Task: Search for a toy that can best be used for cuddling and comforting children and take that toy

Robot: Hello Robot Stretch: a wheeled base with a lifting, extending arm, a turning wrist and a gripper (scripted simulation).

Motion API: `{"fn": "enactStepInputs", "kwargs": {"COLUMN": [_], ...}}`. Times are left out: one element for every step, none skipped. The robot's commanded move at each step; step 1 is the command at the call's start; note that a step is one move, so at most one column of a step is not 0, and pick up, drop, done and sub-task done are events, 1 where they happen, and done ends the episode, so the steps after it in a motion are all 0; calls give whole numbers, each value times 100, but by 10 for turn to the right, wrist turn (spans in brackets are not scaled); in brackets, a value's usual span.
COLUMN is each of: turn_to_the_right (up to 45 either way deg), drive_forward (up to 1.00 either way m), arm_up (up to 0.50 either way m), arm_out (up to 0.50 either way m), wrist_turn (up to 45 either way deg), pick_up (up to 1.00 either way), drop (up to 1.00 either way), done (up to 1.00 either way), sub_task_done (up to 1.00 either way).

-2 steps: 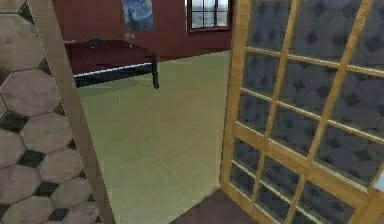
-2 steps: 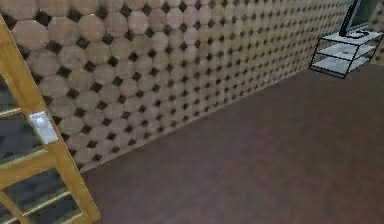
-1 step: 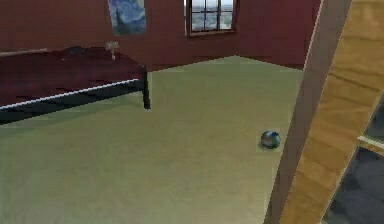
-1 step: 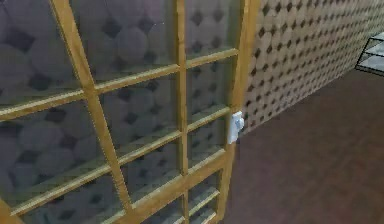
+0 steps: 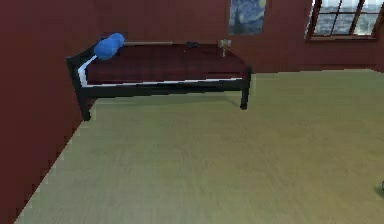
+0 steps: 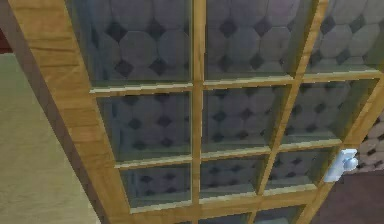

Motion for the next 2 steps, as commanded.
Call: {"fn": "enactStepInputs", "kwargs": {"turn_to_the_right": [0,300], "drive_forward": [30,0], "arm_up": [0,0], "arm_out": [0,0], "wrist_turn": [0,0], "pick_up": [0,0], "drop": [0,0], "done": [0,0], "sub_task_done": [0,0]}}
